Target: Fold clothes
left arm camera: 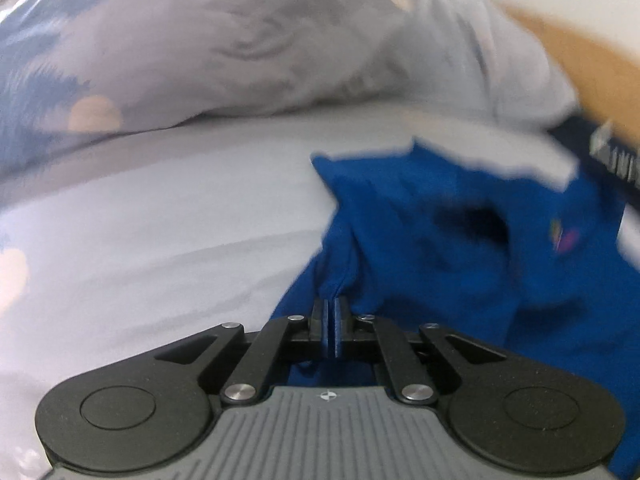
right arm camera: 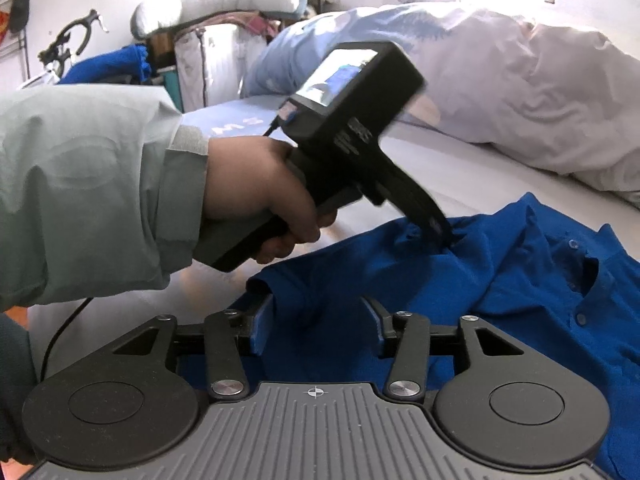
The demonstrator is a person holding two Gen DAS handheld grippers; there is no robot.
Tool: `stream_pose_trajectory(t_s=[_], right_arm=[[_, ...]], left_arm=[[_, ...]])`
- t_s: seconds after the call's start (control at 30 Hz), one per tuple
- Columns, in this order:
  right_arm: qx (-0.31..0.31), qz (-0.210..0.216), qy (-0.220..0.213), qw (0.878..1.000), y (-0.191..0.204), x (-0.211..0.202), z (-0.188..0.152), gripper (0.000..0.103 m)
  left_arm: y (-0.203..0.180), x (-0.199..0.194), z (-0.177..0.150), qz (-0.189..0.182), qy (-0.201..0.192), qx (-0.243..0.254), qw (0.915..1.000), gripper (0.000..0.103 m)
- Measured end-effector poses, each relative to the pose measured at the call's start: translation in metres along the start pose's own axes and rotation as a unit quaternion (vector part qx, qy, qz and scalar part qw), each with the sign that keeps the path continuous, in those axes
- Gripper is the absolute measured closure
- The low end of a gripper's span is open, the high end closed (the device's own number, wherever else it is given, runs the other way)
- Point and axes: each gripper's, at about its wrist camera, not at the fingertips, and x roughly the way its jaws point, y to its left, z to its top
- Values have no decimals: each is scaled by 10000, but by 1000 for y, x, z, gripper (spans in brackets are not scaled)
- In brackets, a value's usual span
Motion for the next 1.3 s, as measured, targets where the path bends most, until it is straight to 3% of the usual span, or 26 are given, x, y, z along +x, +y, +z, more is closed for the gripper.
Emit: stream_pose_trajectory(t_s=[0.23,0.4,0.57,0.77,0.87,1.03,1.17,1.3], right_arm=[[51,-87,-189,9998,-6,-9,2,52],[17,-229,-247,9994,-4,-7,4,52],[-701,-447,-365,9959,23,3,7,52],[-1890,-1154,-228,9749,50,48,3,54],[-1967,-1135,201,9737,47,64,-1,54],[-2123,-992,203,9719,38,32,-6,52],[-2066,-1217,178,9707,21,13,-10,50],[-1931,-1392,121,9712,9,14,-12,49]], left_arm=[[44,-13,29,-491,-448,-1317,9891,95],[79,11,50,-698,-123,-1844,9803,95],[82,28,47,-692,209,-1817,9807,95],[86,26,41,-834,199,-2005,9759,95],[91,28,40,-906,193,-2092,9735,95],[105,33,39,-1020,147,-2324,9671,96],[129,44,35,-992,214,-2721,9569,96],[126,51,35,-927,343,-2594,9607,96]])
